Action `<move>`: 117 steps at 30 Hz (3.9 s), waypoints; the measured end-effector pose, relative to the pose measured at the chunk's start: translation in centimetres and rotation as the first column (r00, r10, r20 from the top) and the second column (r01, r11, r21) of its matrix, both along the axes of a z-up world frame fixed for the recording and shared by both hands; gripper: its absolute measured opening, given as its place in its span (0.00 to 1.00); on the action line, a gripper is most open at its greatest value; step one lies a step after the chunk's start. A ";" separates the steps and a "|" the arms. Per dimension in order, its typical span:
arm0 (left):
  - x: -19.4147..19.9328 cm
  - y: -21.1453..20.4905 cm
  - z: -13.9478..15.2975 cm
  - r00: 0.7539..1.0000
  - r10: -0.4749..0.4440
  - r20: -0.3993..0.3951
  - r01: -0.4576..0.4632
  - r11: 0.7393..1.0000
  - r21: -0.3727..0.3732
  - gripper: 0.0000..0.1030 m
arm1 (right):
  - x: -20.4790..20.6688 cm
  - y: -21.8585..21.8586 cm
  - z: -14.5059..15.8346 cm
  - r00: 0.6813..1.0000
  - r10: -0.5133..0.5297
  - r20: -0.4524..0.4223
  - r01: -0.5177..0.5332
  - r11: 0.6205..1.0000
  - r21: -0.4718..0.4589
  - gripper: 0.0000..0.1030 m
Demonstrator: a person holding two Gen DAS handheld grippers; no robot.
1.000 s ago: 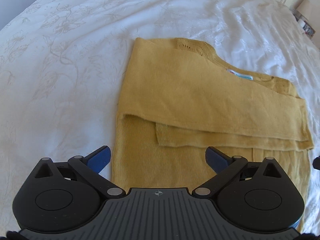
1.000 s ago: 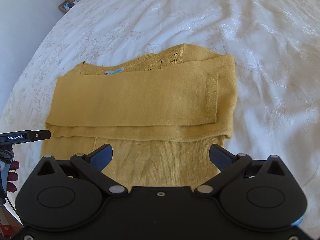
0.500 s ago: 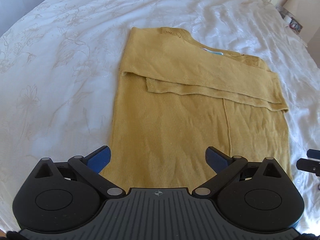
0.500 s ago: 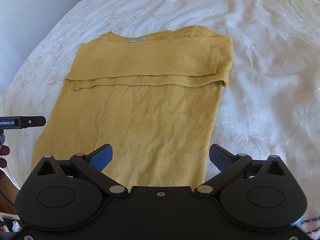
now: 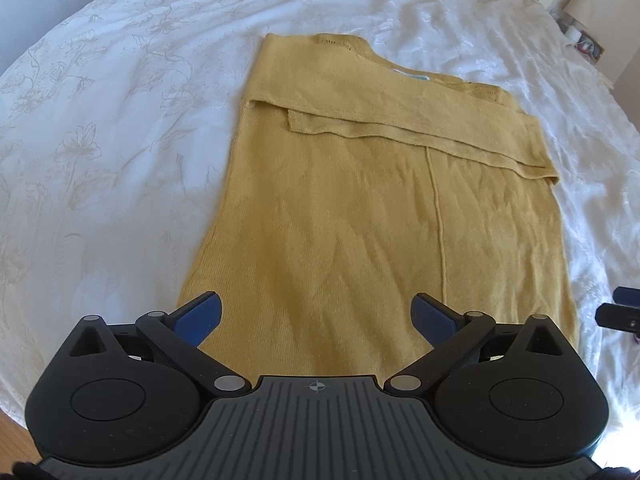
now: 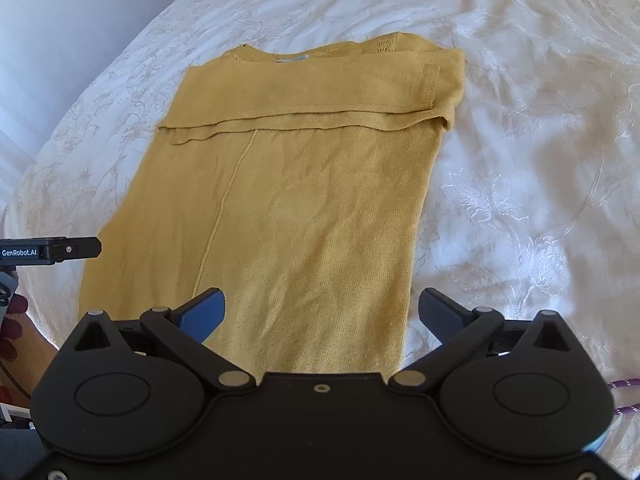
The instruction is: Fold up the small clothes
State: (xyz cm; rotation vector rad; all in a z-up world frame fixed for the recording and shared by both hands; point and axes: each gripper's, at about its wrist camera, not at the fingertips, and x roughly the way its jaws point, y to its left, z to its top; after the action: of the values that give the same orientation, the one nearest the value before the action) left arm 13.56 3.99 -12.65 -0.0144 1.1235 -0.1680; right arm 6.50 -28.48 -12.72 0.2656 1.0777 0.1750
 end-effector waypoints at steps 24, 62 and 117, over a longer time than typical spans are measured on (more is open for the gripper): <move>-3.7 0.0 -0.6 0.998 -0.067 -0.005 0.067 0.998 0.021 1.00 | -3.7 -1.2 -0.7 0.999 -0.037 -0.009 0.037 0.999 0.034 0.99; -8.0 9.6 -4.3 0.979 -0.185 0.083 0.186 0.982 -0.005 1.00 | -10.8 6.0 -2.1 0.966 -0.259 0.002 0.259 0.965 0.026 0.99; -3.5 7.2 -9.3 0.974 -0.227 -0.013 0.227 0.974 0.014 1.00 | -9.2 2.4 -9.2 0.955 -0.294 -0.037 0.296 0.946 0.130 1.00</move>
State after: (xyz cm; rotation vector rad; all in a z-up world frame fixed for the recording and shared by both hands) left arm 10.03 11.20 -21.91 0.1280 1.1366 -0.3640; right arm -2.72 -26.09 -21.89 0.5467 1.0317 -0.0240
